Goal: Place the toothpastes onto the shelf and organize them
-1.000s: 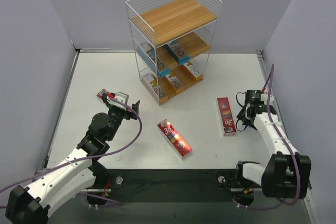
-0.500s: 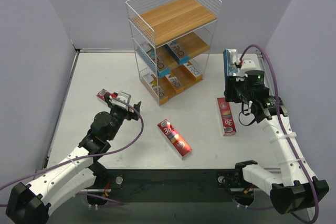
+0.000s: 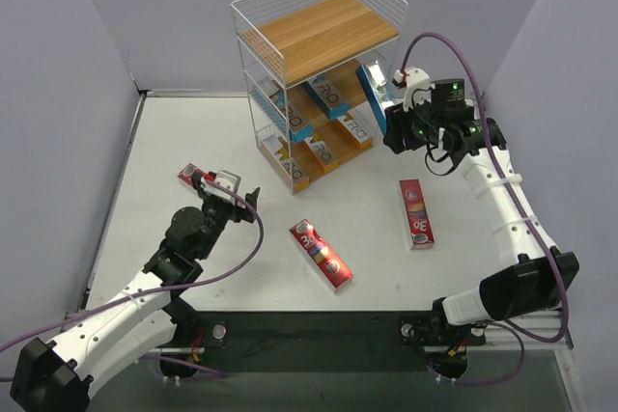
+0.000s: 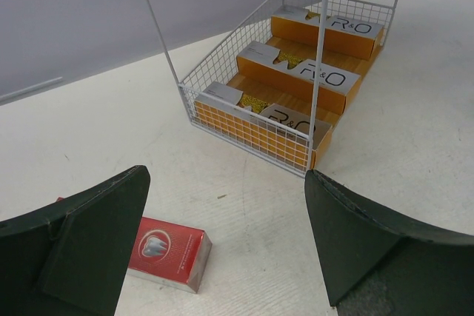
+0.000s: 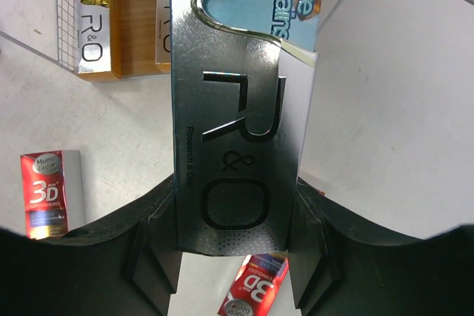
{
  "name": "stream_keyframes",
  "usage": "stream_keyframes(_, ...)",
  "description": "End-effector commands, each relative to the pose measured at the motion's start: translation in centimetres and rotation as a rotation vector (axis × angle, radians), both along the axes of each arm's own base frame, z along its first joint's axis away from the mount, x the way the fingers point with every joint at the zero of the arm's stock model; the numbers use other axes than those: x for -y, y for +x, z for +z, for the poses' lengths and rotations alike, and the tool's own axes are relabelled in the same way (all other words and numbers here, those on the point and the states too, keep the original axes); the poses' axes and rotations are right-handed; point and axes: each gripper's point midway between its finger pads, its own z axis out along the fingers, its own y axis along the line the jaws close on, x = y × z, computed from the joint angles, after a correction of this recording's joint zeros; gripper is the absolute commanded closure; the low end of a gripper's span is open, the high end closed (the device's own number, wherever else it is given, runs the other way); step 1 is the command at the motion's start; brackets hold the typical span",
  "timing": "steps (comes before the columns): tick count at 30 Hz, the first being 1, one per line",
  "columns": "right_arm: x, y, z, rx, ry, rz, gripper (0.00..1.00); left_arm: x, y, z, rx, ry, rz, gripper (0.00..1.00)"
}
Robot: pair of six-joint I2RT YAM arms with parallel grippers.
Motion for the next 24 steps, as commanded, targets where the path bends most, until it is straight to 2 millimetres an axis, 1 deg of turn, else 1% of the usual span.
stream_keyframes(1, -1.3, 2.3, 2.6, 0.08, -0.009, 0.083, 0.67, -0.2, -0.3, 1.5, 0.052, -0.021, -0.004, 0.03)
stream_keyframes(2, -1.5, 2.9, 2.1, 0.067, -0.012, 0.088, 0.67, -0.3, -0.3, 1.5, 0.053, -0.017, 0.001, 0.03)
stream_keyframes(3, -1.5, 3.3, 2.1, 0.069, -0.016, 0.087, 0.67, -0.3, -0.3, 1.3, 0.051, -0.01, 0.004, 0.03)
stream_keyframes(4, -1.6, 3.8, 2.8, 0.085, -0.015, 0.09, 0.66, -0.5, -0.2, 1.3, 0.052, -0.004, 0.012, 0.03)
stream_keyframes(5, -1.8, 4.4, 2.3, 0.076, -0.018, 0.095, 0.65, -0.5, -0.2, 1.3, 0.053, -0.001, 0.014, 0.03)
stream_keyframes(11, -2.4, 7.0, 2.7, 0.105, -0.019, 0.099, 0.62, -0.6, 0.1, 1.0, 0.052, 0.03, 0.02, 0.03)
stream_keyframes(15, -2.9, 8.4, 3.0, 0.135, -0.017, 0.104, 0.59, -0.5, 0.3, 0.9, 0.05, 0.037, 0.02, 0.03)
stream_keyframes(20, -3.1, 10.0, 2.8, 0.169, -0.012, 0.087, 0.56, -0.5, 0.4, 0.6, 0.048, 0.053, 0.021, 0.03)
stream_keyframes(24, -3.6, 10.8, 2.8, 0.199, 0.0, 0.088, 0.5, -0.6, 0.5, 0.6, 0.047, 0.055, 0.027, 0.03)
